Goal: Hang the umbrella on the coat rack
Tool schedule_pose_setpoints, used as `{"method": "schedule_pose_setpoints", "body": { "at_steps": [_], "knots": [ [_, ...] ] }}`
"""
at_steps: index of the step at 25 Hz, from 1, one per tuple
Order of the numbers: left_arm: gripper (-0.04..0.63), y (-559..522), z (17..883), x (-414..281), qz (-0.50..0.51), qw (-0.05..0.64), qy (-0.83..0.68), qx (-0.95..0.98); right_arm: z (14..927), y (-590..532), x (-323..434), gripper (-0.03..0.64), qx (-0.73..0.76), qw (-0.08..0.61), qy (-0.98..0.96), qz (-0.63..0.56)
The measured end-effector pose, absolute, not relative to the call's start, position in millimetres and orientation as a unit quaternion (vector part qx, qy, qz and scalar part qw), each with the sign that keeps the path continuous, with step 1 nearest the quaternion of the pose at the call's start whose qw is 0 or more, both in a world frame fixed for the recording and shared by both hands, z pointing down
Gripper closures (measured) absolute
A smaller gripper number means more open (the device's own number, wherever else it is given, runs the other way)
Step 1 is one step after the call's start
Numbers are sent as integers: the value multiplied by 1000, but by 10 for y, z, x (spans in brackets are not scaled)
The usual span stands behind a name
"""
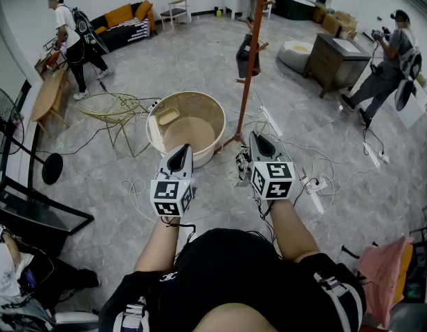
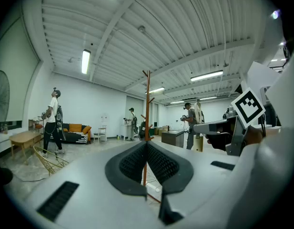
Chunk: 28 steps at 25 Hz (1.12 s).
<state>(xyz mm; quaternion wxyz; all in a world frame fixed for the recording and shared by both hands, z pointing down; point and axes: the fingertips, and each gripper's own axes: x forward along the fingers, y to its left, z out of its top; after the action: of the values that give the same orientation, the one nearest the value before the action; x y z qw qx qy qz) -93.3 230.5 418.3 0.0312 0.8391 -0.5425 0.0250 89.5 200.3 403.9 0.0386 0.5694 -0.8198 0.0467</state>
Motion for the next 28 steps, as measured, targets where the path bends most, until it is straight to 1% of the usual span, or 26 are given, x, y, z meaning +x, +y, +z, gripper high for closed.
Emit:
{"method": "schedule_pose_setpoints", "body": {
  "at_steps": [6,15,22,28],
  "knots": [
    [577,2348,4218,-1089,30,30,-534,844,4083,2122,764,600,576,22,-815,57],
    [576,2410,4314,-1166,34,39,-525,850,4100,2152,634,598,579,27,-813,51],
    [577,2298,4401,-1300,36,45,-540,840,4144,1936,585,600,573,37,-817,43],
    [577,1843,4446,-1326,38,43,-548,834,4232,1447,614,600,571,34,-819,46]
  ]
}}
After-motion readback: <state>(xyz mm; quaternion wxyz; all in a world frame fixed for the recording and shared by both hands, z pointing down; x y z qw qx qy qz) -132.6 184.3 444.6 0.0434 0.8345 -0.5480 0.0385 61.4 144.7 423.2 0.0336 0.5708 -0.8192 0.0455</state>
